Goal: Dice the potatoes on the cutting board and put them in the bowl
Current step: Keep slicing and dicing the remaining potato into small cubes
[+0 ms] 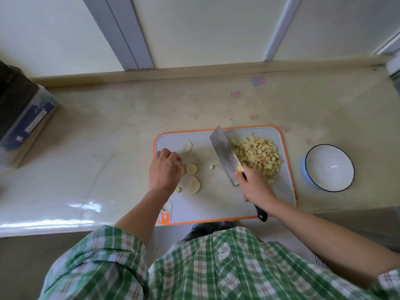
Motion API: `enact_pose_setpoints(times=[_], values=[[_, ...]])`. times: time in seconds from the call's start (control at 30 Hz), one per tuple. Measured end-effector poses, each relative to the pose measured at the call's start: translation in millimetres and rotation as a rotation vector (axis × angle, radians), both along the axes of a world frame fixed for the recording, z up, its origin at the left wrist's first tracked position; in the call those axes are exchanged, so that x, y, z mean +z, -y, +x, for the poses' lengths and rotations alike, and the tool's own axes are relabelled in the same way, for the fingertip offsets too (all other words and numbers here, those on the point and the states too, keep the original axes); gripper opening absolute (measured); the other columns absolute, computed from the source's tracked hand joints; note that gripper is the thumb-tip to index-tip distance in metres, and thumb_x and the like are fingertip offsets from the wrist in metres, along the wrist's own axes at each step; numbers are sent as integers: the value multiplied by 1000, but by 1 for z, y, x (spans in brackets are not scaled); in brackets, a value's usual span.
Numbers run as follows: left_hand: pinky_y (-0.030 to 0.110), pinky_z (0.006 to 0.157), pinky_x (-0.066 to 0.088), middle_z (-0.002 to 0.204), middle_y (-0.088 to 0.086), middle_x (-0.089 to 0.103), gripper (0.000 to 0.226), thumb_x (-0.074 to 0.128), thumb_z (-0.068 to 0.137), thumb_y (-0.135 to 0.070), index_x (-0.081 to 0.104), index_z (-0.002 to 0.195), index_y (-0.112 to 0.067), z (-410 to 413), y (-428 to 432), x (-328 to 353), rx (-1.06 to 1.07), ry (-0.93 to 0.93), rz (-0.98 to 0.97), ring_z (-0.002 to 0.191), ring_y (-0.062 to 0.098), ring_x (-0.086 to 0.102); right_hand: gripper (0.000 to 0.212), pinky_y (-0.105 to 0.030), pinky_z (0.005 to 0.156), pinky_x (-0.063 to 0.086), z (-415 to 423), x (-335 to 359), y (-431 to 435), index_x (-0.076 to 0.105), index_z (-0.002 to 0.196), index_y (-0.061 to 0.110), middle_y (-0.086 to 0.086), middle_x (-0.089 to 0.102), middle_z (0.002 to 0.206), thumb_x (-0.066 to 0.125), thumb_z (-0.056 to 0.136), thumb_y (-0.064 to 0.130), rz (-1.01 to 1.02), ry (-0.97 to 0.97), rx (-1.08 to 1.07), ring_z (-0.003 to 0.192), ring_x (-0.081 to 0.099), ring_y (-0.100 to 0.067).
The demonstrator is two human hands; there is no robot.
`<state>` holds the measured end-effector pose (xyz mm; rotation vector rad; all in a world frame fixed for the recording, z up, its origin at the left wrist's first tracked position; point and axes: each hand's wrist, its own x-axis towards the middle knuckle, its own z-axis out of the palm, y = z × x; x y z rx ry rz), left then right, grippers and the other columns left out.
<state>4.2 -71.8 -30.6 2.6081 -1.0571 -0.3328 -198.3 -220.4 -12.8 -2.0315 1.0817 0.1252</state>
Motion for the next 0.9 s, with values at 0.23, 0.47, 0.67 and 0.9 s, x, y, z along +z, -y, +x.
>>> enact_pose_setpoints(times=[0.23,0.47,0.67,0.9], values=[[43,73,47,105,14,56,30,62,76,-6,63,106,-7,-3,-26,-3,186,-13,26,99,35,49,25,-45,47,53,10,-3,7,46,83,6,-18,56,53,42,100,25,40,76,-92,40,59,-26],[41,78,46,120,13,48,46,66,82,-23,54,126,-16,-11,-30,-3,275,-47,17,110,32,45,25,-38,46,50,23,-1,4,47,84,5,-21,59,53,44,100,24,103,85,-47,43,59,-30],[39,97,35,148,11,27,53,60,88,-27,46,138,-32,0,-19,-6,47,-12,183,129,32,32,22,-30,41,45,21,-1,5,48,87,5,-15,55,48,43,100,22,145,83,-52,46,58,-35],[34,98,30,143,8,34,34,60,84,-12,63,117,-18,7,-7,-6,26,43,177,130,30,29,27,-35,45,48,22,0,7,48,85,4,-17,58,50,42,101,25,146,61,-53,47,59,-36]])
